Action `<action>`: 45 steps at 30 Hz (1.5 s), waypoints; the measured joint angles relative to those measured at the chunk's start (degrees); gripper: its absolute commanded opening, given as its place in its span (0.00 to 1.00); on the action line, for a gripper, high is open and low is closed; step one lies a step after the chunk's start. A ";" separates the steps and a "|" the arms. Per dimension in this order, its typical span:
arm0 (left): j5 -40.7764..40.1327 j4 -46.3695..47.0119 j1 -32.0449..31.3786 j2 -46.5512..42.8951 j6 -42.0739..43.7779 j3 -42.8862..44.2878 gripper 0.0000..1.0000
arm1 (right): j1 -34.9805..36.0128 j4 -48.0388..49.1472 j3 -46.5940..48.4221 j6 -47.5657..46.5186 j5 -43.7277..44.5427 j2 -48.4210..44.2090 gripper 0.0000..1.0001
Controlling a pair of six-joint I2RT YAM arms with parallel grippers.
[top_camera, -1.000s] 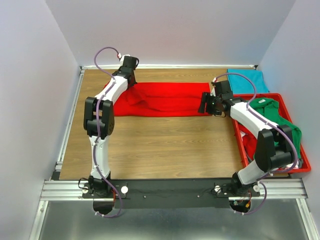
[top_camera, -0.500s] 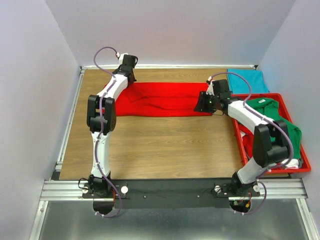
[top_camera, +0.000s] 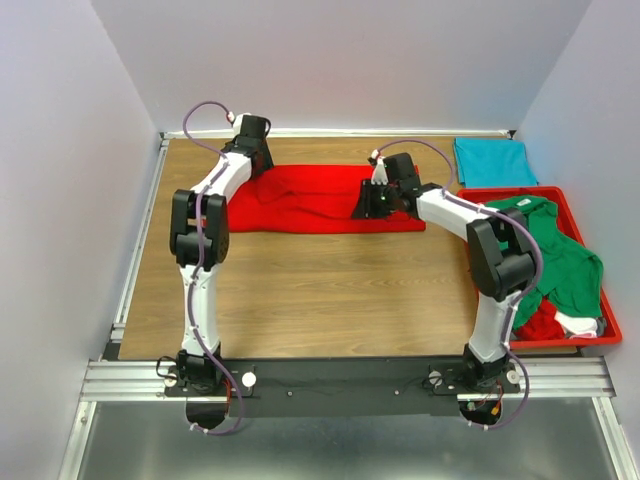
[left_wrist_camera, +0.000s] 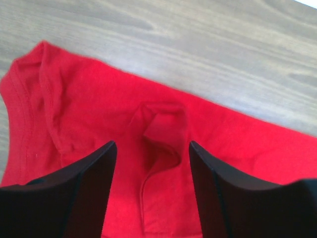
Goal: Fold and stack the t-shirts
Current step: Fold the tshirt
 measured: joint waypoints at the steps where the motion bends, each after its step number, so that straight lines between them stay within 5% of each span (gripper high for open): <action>1: 0.52 0.87 0.11 -1.14 -0.20 -1.92 0.71 | 0.37 0.37 0.72 0.09 -0.15 1.11 0.36; 8: 3.56 4.09 2.43 -19.19 -2.93 -23.47 0.67 | 3.41 1.05 3.78 0.44 -0.17 6.36 0.29; 14: 4.72 9.64 5.22 -31.91 -5.01 -36.52 0.38 | 7.02 2.12 8.59 0.59 -0.24 10.62 0.24; 21: 8.11 12.07 7.52 -27.65 -7.15 -42.95 0.21 | 7.34 2.99 11.26 1.22 -0.17 13.88 0.19; 36: 9.92 14.08 9.07 -24.57 -8.87 -45.44 0.20 | 6.91 3.58 13.35 0.33 6.10 15.85 0.17; 45: 9.86 14.19 9.07 -24.55 -8.85 -45.46 0.20 | 0.85 3.82 16.57 -1.03 9.77 17.20 0.22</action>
